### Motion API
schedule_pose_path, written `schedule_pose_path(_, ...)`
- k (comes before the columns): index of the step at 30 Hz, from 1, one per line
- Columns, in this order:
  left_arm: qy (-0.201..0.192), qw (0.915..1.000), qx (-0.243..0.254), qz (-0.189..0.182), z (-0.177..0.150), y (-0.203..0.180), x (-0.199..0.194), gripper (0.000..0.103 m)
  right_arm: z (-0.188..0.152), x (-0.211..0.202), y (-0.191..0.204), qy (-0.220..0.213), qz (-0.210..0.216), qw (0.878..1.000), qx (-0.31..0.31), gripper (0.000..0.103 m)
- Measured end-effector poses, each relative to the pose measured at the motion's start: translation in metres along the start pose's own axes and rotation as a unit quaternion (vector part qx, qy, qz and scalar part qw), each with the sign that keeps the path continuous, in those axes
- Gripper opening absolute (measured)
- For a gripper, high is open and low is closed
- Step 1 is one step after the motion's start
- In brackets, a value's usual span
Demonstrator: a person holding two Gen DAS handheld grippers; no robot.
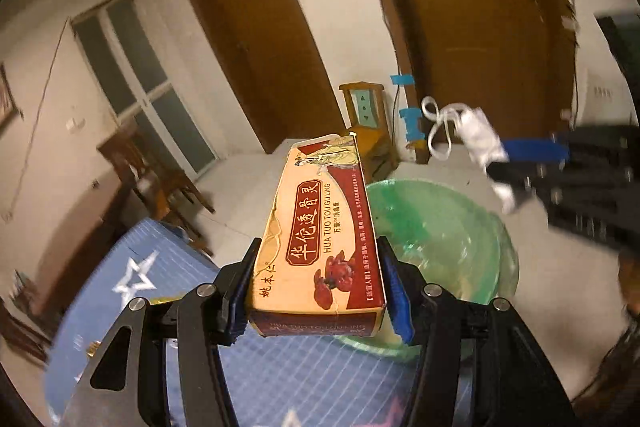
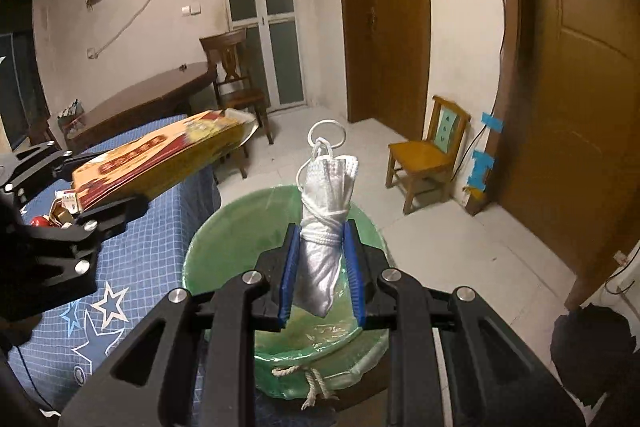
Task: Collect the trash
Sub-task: 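Open both tools to drop the brown box and mask into the bin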
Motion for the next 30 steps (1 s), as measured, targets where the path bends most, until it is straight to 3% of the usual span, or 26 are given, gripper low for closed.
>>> schedule_pose_path(7,0.008,0.9979,-0.051,-0.040,0.011,-0.006,0.035,0.057,0.001,0.020,0.002,0.028,0.010,1.000,-0.002,0.021)
schedule_pose_path(15,0.012,0.9948,-0.071,-0.072,0.000,0.004,0.037,0.057,-0.001,0.036,-0.003,0.049,0.009,0.999,0.003,0.021)
schedule_pose_path(23,-0.001,0.9855,-0.112,-0.127,-0.005,0.012,0.054,0.057,0.000,0.048,-0.009,0.058,0.013,0.998,0.014,0.021)
schedule_pose_path(30,-0.013,0.9825,-0.123,-0.140,-0.010,0.016,0.062,0.057,0.001,0.061,-0.007,0.064,0.014,0.998,0.015,0.024)
Point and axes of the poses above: each gripper's, at about its wrist camera, not at the fingertips, and x roughly the way its jaws point, y to its left, z to its top, the point moved 4 cm from there along x, roughly the way its jaws point, and after that the axes turned 15 degrees about x, right-handed, at the moved point
